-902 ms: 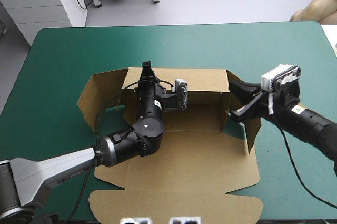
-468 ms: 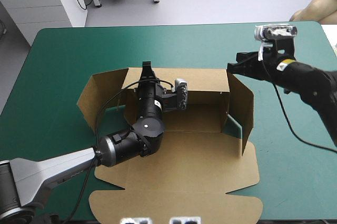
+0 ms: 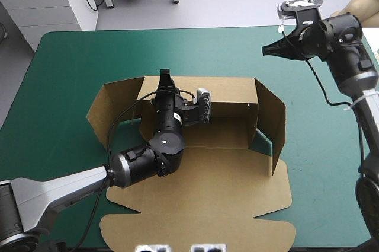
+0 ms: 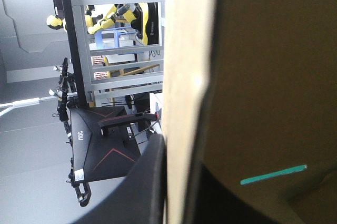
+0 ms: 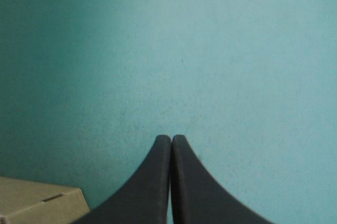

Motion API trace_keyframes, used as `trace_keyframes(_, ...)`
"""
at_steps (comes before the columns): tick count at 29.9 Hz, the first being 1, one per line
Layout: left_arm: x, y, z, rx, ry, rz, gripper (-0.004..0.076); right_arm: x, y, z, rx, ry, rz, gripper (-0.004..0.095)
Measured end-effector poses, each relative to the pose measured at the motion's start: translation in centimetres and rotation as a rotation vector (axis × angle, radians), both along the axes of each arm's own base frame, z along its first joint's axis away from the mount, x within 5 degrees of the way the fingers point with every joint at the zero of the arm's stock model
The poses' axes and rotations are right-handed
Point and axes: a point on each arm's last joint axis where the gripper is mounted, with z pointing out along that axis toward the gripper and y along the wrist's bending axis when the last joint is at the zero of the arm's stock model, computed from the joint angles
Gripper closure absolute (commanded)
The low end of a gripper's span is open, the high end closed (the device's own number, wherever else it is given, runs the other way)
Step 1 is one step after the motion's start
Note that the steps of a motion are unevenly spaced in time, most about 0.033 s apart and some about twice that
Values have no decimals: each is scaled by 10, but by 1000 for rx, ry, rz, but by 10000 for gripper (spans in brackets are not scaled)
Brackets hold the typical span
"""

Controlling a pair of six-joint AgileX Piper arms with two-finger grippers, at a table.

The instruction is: Fold the box

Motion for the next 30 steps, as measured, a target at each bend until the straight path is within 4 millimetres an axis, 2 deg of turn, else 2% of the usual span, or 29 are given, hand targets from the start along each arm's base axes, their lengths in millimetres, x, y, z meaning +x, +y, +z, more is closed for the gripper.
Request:
trace_keyframes(5,0,0,0,0,0,0,732,16,6,-36,-38,180,42,926)
trace_keyframes(12,0,1,0,2,-2,7,732,11,17,-44,15,266,183,926)
trace_keyframes(18,0,2,0,5,-3,17,732,4,22,-64,53,350,232,926)
trace_keyframes(24,0,5,1,15,-8,49,732,-19,20,-68,67,365,249,926)
trace_keyframes(30,0,6,1,17,-8,61,732,-50,19,-65,124,281,298,928)
